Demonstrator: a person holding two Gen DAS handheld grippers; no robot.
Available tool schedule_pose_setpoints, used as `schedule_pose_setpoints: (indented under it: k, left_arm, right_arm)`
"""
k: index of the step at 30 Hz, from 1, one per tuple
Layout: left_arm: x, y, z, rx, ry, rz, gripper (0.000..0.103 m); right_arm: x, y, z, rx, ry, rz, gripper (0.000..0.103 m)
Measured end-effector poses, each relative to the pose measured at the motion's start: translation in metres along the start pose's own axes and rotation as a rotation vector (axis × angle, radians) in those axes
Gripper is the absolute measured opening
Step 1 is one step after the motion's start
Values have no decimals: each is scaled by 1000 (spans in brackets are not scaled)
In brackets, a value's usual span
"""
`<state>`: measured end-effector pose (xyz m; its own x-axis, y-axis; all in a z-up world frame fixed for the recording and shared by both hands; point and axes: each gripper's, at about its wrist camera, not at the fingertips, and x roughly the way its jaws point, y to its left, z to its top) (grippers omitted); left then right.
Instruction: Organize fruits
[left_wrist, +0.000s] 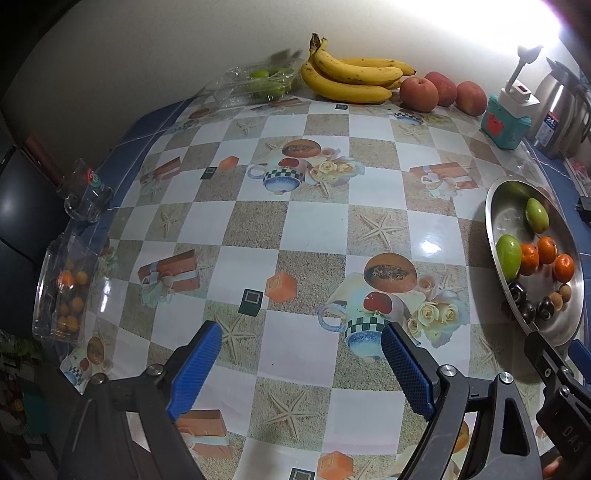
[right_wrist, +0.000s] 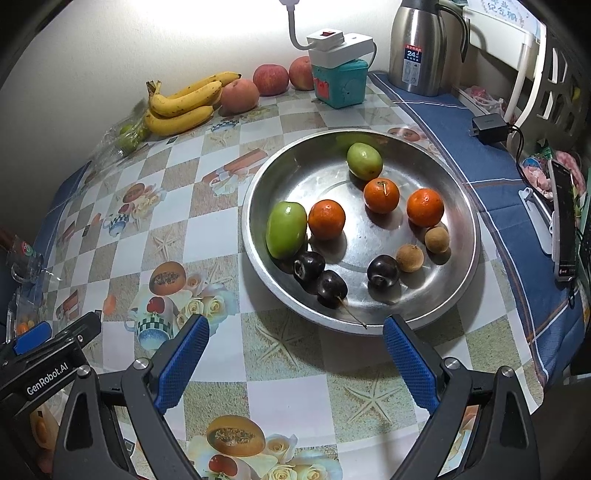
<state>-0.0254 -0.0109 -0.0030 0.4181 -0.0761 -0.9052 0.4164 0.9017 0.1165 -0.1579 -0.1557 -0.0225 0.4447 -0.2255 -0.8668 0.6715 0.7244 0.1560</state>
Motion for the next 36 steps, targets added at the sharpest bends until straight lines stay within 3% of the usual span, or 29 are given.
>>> schedule_pose_setpoints:
  k: [36]
  left_arm:
    - [2,-1,-1,-16,17,-11,90]
  right_arm:
    - [5,2,-1,-1,18,-2,95]
